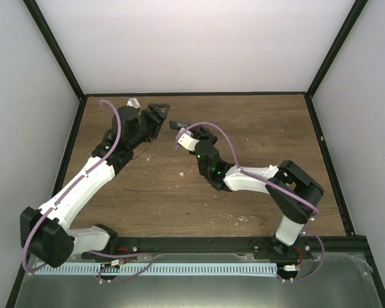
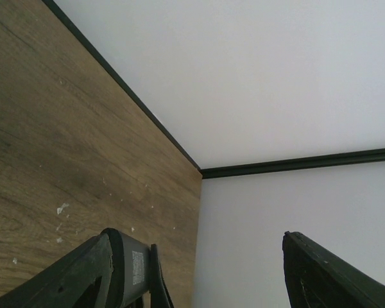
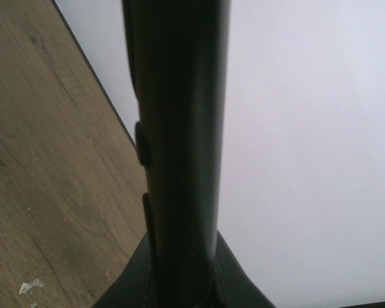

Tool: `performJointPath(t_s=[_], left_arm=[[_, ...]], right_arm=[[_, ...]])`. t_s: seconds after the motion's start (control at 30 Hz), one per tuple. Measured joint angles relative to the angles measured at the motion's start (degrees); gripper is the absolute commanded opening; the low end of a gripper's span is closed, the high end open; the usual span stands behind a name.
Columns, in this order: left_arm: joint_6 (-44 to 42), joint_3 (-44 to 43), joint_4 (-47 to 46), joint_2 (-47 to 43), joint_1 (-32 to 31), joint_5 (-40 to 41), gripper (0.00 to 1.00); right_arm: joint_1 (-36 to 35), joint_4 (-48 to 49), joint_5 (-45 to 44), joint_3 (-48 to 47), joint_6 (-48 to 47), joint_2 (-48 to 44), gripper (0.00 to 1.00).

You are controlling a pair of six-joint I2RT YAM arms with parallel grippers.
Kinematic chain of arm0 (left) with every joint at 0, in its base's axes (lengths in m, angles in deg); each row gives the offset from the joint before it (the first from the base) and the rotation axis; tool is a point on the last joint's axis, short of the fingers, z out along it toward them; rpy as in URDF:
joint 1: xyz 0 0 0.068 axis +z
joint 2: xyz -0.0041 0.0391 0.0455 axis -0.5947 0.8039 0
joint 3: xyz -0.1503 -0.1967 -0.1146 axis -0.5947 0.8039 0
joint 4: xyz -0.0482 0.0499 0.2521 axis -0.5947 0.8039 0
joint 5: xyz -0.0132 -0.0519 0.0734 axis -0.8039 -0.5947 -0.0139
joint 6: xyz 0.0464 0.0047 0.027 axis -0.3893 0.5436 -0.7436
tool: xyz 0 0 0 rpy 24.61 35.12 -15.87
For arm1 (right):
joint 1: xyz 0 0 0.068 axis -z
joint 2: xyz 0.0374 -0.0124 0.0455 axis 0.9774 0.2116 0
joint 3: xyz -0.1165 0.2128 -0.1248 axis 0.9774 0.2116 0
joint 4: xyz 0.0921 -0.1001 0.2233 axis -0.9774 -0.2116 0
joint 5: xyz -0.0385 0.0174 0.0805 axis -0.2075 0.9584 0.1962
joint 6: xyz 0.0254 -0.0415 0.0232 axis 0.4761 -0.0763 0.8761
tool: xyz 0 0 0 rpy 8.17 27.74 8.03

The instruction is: Load the batteries into the remote control

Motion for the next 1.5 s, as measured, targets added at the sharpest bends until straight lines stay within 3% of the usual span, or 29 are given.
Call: performJointPath(t_s=[0.6,1.5], left_arm=[[-0.4,0.5,1.7,2.6,-0.7,-0.6,0.70],[-0.6,0.5,0.9,4.9,-1.6,-2.1,0.24]], right_arm=[[-1.6,6.4,-2.0,-1.2,-3.8,1.0,0.01],[-2.4,9.9,-1.9,-1.4,-7.8,2.0,0.01]])
